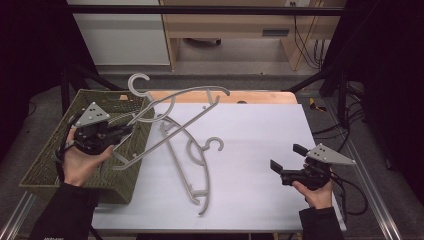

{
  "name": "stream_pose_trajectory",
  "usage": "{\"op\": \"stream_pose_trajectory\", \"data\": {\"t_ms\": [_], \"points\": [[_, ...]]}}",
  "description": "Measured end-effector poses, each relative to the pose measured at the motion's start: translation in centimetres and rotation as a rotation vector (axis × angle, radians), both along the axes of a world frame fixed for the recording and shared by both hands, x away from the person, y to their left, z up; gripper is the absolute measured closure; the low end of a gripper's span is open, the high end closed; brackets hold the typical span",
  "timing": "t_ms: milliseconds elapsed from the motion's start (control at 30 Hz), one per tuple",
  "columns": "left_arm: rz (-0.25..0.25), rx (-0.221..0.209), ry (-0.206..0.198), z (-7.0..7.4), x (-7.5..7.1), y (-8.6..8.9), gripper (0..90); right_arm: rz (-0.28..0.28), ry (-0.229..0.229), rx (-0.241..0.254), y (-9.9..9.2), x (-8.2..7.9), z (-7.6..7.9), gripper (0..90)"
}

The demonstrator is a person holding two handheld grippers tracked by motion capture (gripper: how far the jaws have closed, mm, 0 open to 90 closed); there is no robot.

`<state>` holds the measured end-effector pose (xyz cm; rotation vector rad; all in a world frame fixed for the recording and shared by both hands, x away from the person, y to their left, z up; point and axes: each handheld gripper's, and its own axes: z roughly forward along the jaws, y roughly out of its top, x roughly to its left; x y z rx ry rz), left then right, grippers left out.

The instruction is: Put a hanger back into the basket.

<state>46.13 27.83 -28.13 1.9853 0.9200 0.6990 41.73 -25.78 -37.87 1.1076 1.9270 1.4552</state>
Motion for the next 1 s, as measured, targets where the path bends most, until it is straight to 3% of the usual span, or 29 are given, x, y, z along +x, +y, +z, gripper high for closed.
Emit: {"op": "stream_pose_trajectory", "data": {"t_ms": [33,433,667,1000], "points": [[0.011,-0.002,0.013,0.0,0.1,0.3,82.6,0.000,0.000,0.001,0.0,0.0,0.0,1.8],[0.098,0.022,0.005,0.2,1.4,4.6,82.6,0.002,0.005,-0.005,0.0,0.1,-0.1,1.8],[0.147,-0.010,-0.001,-0.1,1.5,7.4,82.7,0.003,0.007,-0.008,0.1,0.2,-0.2,1.8],[0.180,0.028,0.005,-0.5,1.6,10.5,82.7,-0.003,0.013,-0.008,0.1,0.3,-0.3,1.8]]}}
